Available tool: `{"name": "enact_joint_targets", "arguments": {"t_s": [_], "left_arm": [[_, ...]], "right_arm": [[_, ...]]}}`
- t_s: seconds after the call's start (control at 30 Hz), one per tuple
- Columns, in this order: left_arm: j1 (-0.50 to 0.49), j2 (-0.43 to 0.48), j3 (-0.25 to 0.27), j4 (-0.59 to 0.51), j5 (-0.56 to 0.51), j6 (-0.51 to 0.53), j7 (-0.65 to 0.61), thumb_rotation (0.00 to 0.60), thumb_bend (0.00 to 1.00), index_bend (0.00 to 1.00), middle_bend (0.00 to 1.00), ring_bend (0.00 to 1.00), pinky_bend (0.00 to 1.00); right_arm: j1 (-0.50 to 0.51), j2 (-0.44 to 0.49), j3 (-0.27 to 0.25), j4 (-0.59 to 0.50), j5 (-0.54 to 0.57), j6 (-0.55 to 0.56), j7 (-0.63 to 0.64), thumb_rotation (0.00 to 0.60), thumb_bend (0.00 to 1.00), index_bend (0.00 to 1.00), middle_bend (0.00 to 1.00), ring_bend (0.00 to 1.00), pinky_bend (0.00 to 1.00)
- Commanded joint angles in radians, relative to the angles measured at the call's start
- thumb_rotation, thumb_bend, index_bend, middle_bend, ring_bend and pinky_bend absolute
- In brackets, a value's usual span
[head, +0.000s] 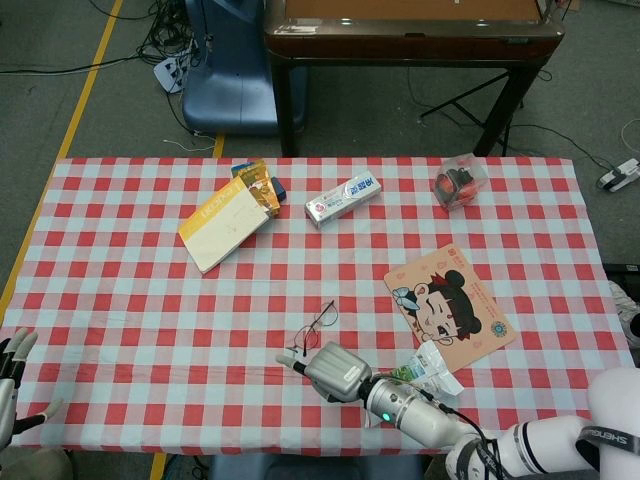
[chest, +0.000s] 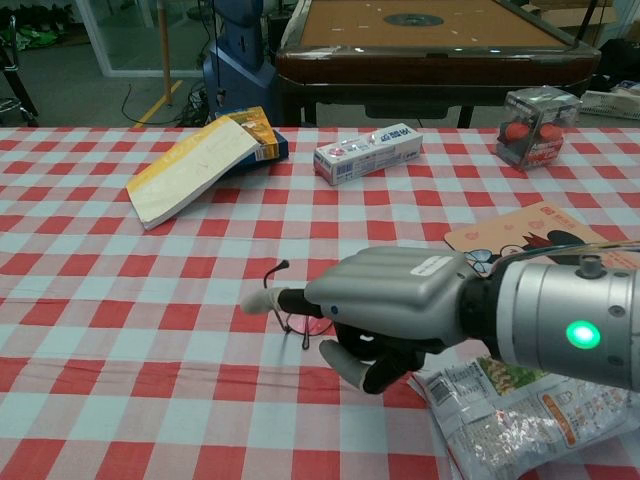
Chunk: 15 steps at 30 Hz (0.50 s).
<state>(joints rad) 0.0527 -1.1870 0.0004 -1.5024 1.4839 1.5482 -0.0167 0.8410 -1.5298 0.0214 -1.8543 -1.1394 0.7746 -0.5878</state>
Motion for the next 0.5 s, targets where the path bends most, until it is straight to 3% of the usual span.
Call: {"name": "enact_joint_targets", "arguments": {"t_s": [0.03, 0.5], "left_arm": [[-0.001, -0.001, 0.0, 0.002, 0.0, -0.001, -0.001, 0.6, 0.16, 0.0, 0.0, 0.0, 0.0], [0.0, -0.006, 0.001, 0.014, -0.001, -0.007, -0.011, 0.6, 0.16, 0.0, 0.0, 0.0, 0.0]], "right_arm": [[0.02, -0.028, 0.012, 0.023, 0.041, 0.013, -0.022, 0.6, 0.69, 0.0, 1.0, 1.0, 0.96], [0.046, -0.048, 0.056, 0.096, 0.209, 0.023, 0.05, 0.6, 0.69, 0.0, 1.0, 1.0, 0.96]]}}
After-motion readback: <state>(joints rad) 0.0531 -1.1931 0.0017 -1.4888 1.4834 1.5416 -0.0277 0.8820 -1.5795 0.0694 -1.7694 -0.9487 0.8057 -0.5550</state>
